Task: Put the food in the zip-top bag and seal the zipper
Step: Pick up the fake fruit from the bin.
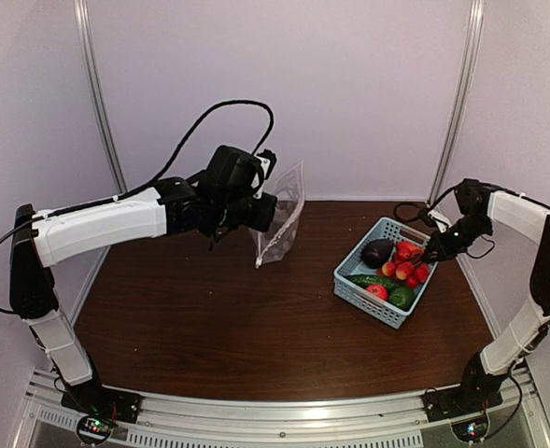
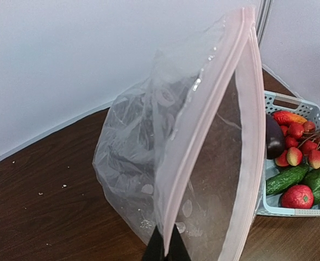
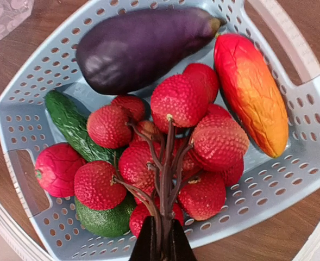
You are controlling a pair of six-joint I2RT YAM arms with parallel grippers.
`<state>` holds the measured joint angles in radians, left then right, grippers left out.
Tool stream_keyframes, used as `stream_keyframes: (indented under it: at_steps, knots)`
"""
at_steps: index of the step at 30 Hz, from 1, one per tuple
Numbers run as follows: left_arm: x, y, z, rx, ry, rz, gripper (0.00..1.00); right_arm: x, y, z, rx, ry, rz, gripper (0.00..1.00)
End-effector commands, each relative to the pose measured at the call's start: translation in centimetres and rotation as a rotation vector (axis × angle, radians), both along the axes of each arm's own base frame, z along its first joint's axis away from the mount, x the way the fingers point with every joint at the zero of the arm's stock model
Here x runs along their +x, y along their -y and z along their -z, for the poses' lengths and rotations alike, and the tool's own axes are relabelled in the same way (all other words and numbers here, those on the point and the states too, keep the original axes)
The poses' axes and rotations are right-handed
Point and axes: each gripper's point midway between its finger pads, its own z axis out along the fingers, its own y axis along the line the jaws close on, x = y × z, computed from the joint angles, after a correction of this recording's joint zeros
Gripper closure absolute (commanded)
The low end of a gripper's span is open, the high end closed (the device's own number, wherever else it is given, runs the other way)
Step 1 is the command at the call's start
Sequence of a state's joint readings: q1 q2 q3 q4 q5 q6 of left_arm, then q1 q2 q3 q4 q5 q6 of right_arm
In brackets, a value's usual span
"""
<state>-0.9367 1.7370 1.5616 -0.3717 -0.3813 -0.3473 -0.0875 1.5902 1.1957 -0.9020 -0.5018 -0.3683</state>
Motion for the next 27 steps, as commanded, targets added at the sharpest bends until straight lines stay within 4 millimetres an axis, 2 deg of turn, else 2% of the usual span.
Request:
stream_keyframes:
  at_steps: [1,4,9,16,20,25,27]
  knots:
    - [0.4,-0.6,-1.8,-0.010,0.030,-0.024,1.00,-0.2,-0.5,-8.2,0.002,0.188,-0.050,1.00]
    - [0.5,-0.3,-1.4,-0.003,0.023,-0.018,1.00,-1.3,-1.2,-13.4,0.014,0.289,-0.099,1.00]
    - [0.7,1.0,0.0,-0.024,-0.023,-0.008,1.00,-3.6,-3.7,-19.5,0.098,0.427,-0.206,1.00]
    - [1.1,4.1,1.9,-0.112,-0.124,0.020,1.00,-6.8,-10.9,-25.8,0.431,0.509,-0.467,1.00]
    - [1.2,5.3,2.3,-0.150,-0.145,0.043,1.00,-8.5,-15.3,-28.3,0.552,0.544,-0.619,1.00]
    - [1.0,6.5,1.8,-0.211,-0.149,0.084,1.00,-9.0,-19.0,-28.6,0.647,0.543,-0.708,1.00]
    - [0.8,7.0,1.5,-0.234,-0.147,0.107,1.00,-8.4,-20.1,-27.9,0.700,0.514,-0.714,1.00]
